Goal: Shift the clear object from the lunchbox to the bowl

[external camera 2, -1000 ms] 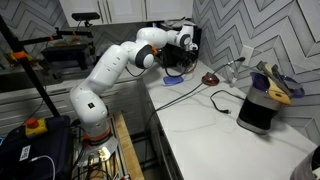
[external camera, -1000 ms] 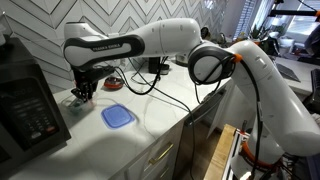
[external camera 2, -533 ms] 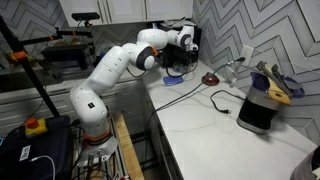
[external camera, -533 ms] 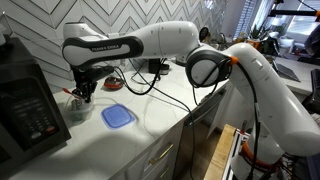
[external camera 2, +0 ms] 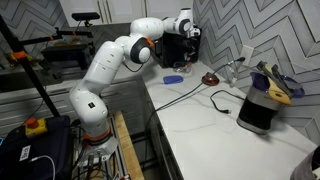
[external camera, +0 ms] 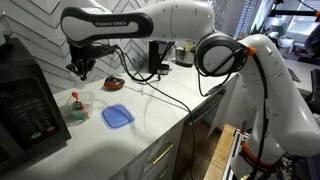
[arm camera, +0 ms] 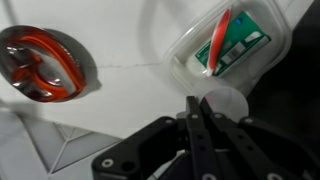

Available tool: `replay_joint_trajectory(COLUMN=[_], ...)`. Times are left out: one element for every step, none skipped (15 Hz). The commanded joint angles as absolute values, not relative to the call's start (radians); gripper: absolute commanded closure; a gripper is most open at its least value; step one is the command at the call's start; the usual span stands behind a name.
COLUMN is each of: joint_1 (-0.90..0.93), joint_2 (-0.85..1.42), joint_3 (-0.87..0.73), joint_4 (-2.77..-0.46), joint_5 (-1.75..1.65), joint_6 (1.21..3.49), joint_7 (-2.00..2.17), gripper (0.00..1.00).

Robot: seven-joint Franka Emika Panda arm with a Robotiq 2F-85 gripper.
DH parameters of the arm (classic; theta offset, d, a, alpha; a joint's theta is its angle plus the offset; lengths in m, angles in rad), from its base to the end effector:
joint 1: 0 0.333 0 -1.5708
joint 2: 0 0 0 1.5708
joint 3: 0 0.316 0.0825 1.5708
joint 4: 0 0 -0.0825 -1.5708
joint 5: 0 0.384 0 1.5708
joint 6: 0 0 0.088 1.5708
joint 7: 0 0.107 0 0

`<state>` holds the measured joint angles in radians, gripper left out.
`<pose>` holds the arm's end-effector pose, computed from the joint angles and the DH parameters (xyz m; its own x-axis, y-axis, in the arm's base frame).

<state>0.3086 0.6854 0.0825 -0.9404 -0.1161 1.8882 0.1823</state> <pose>0.7183 0.2617 0.5073 0.9429 0.1981 0.2677 0.2014 -0.9794 0.0154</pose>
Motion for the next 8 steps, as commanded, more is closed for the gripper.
replay_joint_trajectory(joint_1=[0.314,0.308,0.304,0.301,0.296,0.292,0.286,0.282], joint_2=[0.52,0.491,0.462,0.433,0.403,0.375,0.346,0.315], joint_3=[0.018,0.007,-0.004,-0.013,-0.021,-0.027,-0.034,-0.04], joint_4=[-1.167,-1.204,-1.247,-1.29,-1.335,-1.38,-1.426,-1.474], joint_5=[-0.171,-0.17,-0.163,-0.153,-0.143,-0.135,-0.128,-0.121], joint_6=[1.908,1.898,1.889,1.881,1.872,1.865,1.861,1.857], joint_7=[0.344,0.382,0.422,0.459,0.495,0.53,0.566,0.605], gripper=[0.99,0.99,0.99,0.99,0.99,0.99,0.99,0.99])
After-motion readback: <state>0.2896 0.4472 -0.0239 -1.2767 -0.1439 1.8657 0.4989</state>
